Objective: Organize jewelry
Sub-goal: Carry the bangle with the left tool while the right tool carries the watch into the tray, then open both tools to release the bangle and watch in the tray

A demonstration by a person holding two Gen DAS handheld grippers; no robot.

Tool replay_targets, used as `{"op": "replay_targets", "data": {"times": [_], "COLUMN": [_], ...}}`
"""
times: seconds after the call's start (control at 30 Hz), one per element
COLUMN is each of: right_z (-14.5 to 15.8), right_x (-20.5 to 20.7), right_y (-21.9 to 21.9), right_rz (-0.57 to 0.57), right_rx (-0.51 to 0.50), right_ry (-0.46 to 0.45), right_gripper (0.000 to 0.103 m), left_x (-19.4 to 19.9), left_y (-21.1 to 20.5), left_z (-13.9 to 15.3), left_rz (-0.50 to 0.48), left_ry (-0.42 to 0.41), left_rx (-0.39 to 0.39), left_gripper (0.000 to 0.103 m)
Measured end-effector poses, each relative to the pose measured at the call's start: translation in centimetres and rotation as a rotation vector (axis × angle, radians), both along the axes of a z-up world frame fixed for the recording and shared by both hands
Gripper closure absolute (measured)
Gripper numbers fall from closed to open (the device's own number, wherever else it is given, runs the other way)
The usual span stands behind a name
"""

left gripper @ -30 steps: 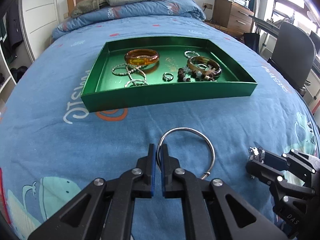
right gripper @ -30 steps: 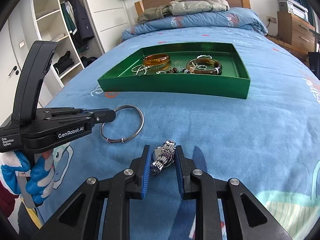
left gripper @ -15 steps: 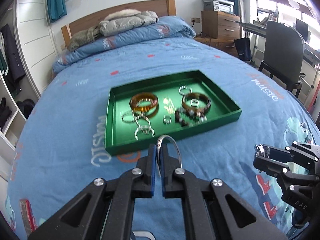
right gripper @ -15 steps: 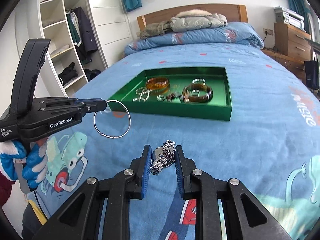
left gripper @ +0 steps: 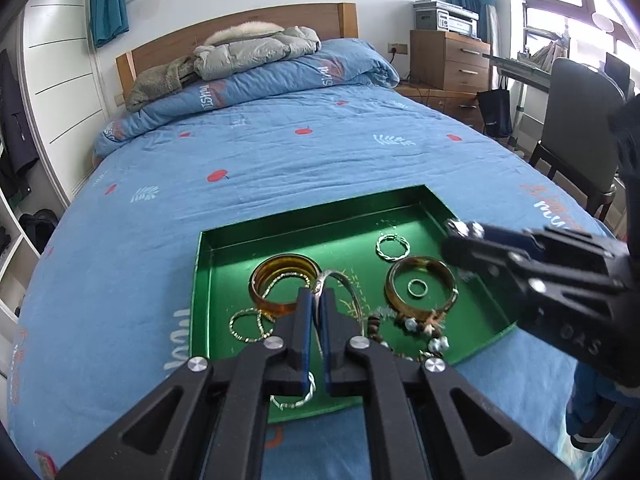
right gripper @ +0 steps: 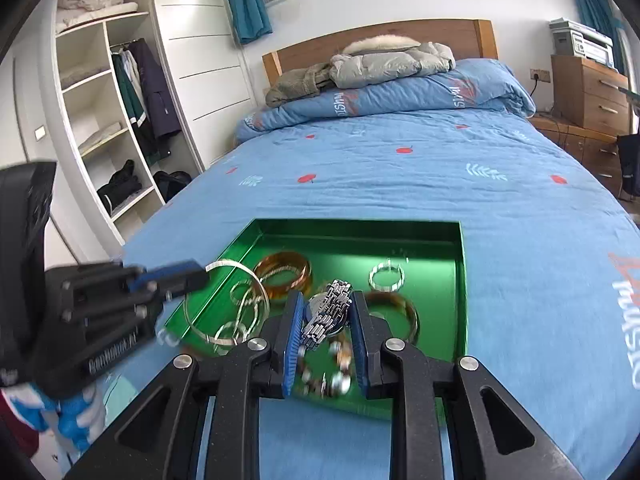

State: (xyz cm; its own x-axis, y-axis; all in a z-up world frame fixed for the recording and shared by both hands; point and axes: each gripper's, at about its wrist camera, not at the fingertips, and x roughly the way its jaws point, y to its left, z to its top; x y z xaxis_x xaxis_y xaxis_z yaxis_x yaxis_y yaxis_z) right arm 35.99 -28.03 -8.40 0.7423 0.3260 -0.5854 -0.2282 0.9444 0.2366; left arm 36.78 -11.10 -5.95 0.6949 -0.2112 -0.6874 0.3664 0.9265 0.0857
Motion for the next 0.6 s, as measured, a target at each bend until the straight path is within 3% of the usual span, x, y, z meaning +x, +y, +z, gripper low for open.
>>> {"op": "replay_targets", "data": {"times": [0.2, 0.33, 0.47, 0.6], "right_z": [-1.0, -2.5, -4.9, -6.5], "right_x": [5.7, 8.8, 10.5, 10.9], "right_y": [1.5, 2.2, 3.4, 3.9], "right_rz": [0.026, 0.051, 0.077, 0.078], "right_rx": [-0.029, -0.057, -0.15, -0.226], "right_ry": [0.057, 0.159, 0.274, 0.316], "right_gripper": [0.08, 0.08, 0.08, 0.079], "left_x": [3.0, 4.4, 5.0, 5.0], "left_y": [1.0, 2.3, 2.9, 3.2], "left_z": [-2.8, -4.5, -5.8, -6.2], "left_rz": [0.039, 0.066, 0.083, 0.088], "left_ry": [0.075, 0.138, 0.172, 0.18], "left_rx": [-0.021, -0.047, -0.055, -0.058], "left_gripper": [0.099, 0.099, 0.1, 0.1]}}
